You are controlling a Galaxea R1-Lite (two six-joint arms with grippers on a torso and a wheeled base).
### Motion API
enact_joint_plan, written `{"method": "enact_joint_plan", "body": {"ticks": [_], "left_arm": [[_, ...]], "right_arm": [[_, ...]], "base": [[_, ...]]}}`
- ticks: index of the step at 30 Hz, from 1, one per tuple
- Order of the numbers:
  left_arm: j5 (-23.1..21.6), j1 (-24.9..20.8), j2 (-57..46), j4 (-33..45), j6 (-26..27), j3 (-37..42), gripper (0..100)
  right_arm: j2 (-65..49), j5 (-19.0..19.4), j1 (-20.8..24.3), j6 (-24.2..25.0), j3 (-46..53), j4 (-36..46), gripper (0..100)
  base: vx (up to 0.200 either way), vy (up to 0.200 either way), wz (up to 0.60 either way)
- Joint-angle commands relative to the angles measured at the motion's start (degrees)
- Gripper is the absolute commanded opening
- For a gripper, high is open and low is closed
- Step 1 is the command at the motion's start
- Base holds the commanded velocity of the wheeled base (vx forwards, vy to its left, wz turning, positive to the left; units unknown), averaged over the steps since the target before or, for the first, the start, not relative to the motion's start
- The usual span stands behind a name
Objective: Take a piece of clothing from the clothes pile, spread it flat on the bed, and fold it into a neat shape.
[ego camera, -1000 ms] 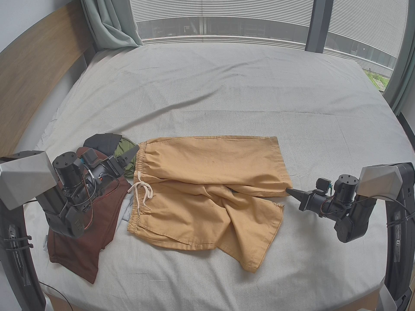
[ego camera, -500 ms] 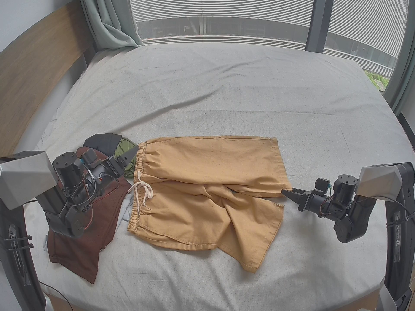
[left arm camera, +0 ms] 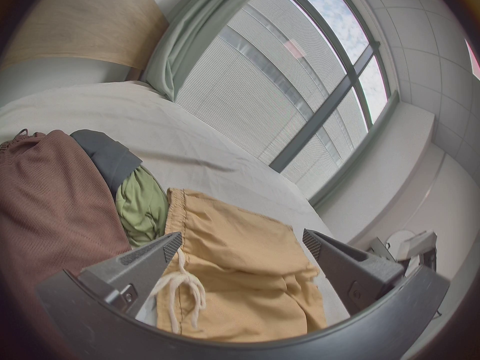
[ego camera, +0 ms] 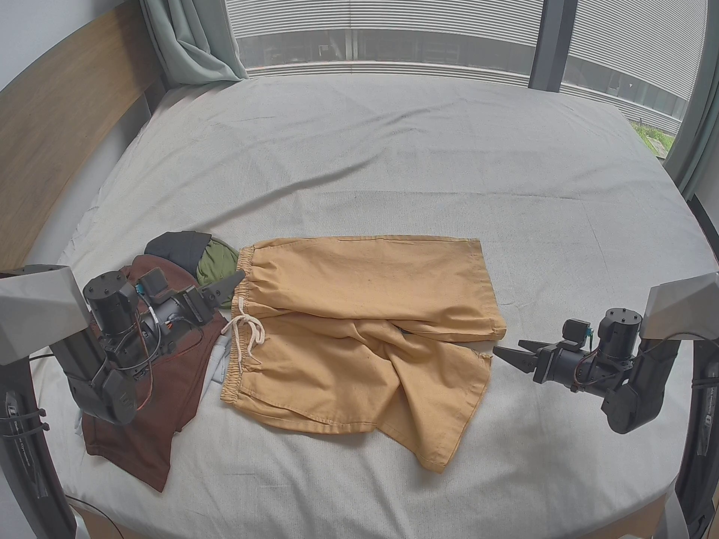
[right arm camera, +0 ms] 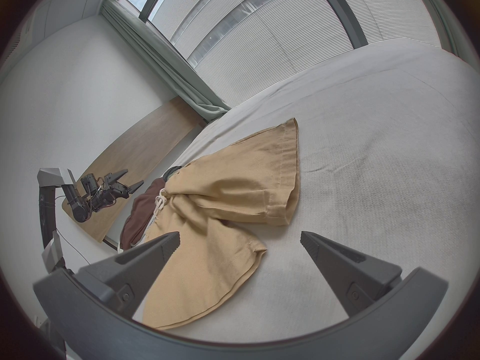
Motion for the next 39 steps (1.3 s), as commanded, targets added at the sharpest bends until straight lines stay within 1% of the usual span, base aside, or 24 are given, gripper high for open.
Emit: {"method": "enact_joint_plan", "body": {"ticks": [1, 4, 6, 7, 8, 10, 13, 15, 18, 26, 33, 39], "left_arm": [[-3.22, 0.6, -3.92, -0.14, 3.36, 5.38, 100], [-4.89, 1.74, -4.18, -0.14, 6.43, 7.22, 100], [-7.52, 3.5, -4.27, -0.14, 10.04, 9.51, 100], [-8.14, 3.85, -4.18, -0.14, 10.65, 9.95, 100], [-9.9, 4.73, -4.09, -0.05, 12.85, 11.53, 100], [-11.57, 5.96, -3.92, -0.05, 15.04, 13.46, 100], [-13.33, 6.31, -3.48, -0.05, 17.59, 15.05, 100], [-13.41, 6.23, -3.39, -0.05, 17.86, 15.13, 100], [-13.06, 4.91, -1.63, -0.05, 19.09, 15.48, 100], [-13.15, 4.73, 0.04, -0.05, 22.16, 15.48, 100], [-13.15, 4.73, 0.83, -0.05, 23.22, 15.4, 100], [-13.15, 4.73, 0.83, -0.05, 23.22, 15.4, 100]], "right_arm": [[-5.62, 0.53, 0.28, -0.03, 4.97, 0.05, 100], [-5.54, 0.62, 0.28, -0.03, 6.38, 0.05, 100], [-5.01, 0.97, 0.36, 0.15, 7.35, 0.05, 100], [-4.92, 1.06, 0.36, 0.15, 7.43, 0.05, 100], [-4.39, 1.15, 0.36, -0.03, 7.52, -0.04, 100], [-3.34, 1.06, 0.28, 0.06, 7.43, -0.04, 100], [-2.81, 0.97, 0.63, 0.76, 7.43, 0.05, 100], [-2.72, 0.89, 0.98, 0.94, 7.43, 0.05, 100], [-1.58, 0.71, 2.03, 2.08, 7.08, 0.05, 100], [1.23, 0.62, 2.83, 2.52, 5.68, -0.04, 100], [3.34, -0.17, 4.67, 7.62, 4.36, -0.04, 100], [5.89, -0.34, 5.2, 8.23, 2.34, -0.12, 100]], "base": [[0.0, 0.0, 0.0], [0.0, 0.0, 0.0], [0.0, 0.0, 0.0], [0.0, 0.0, 0.0], [0.0, 0.0, 0.0], [0.0, 0.0, 0.0], [0.0, 0.0, 0.0], [0.0, 0.0, 0.0], [0.0, 0.0, 0.0], [0.0, 0.0, 0.0], [0.0, 0.0, 0.0], [0.0, 0.0, 0.0]]}}
